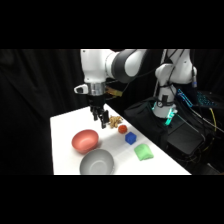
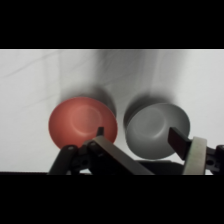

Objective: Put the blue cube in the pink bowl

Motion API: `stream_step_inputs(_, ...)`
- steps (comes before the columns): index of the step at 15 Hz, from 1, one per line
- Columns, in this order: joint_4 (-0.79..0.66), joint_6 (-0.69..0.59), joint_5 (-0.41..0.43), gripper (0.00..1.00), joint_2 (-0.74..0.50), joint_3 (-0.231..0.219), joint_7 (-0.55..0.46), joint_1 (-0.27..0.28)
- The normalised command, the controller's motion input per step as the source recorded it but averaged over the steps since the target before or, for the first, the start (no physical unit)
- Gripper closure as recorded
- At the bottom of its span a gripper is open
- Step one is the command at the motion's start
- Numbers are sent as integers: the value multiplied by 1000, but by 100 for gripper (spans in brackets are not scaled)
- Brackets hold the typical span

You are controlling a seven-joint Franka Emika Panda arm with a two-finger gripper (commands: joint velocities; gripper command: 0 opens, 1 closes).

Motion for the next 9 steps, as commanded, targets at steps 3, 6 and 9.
stream_step_inputs(3,-57,-5,-45,0,-82,47,85,-10)
stream_step_inputs(6,-255,21,-71,0,-282,66,207,56)
stream_step_inputs(9,-366,55,-97,0,-368,51,215,68)
